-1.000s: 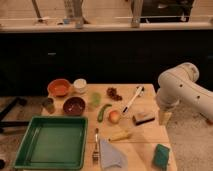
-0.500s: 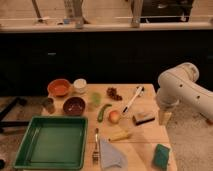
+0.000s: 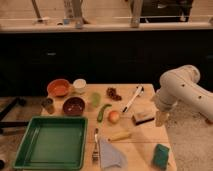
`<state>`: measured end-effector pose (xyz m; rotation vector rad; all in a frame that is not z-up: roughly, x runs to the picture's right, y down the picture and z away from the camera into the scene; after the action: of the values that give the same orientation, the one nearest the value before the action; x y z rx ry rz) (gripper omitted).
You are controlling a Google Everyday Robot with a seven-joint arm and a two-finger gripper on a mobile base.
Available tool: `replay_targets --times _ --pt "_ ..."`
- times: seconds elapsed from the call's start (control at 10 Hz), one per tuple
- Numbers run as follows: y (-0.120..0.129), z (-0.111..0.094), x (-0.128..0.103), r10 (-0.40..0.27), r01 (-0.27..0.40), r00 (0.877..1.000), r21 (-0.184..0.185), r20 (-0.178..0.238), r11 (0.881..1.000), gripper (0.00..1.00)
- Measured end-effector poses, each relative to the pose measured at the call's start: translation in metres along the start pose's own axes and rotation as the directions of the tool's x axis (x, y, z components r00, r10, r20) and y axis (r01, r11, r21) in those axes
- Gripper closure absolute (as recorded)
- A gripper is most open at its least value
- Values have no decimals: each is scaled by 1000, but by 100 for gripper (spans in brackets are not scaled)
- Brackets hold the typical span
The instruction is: Place apple in red bowl
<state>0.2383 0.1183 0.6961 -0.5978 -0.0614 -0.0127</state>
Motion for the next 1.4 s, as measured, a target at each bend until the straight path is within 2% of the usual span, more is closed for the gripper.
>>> replay_targets --times 0.5,1.3,1.4 --pt "-1 13 -40 -65 66 997 -32 37 997 20" --pt "-6 36 -106 -123 125 989 -21 87 992 20" --pt "-9 39 -121 -137 140 986 -22 95 990 20"
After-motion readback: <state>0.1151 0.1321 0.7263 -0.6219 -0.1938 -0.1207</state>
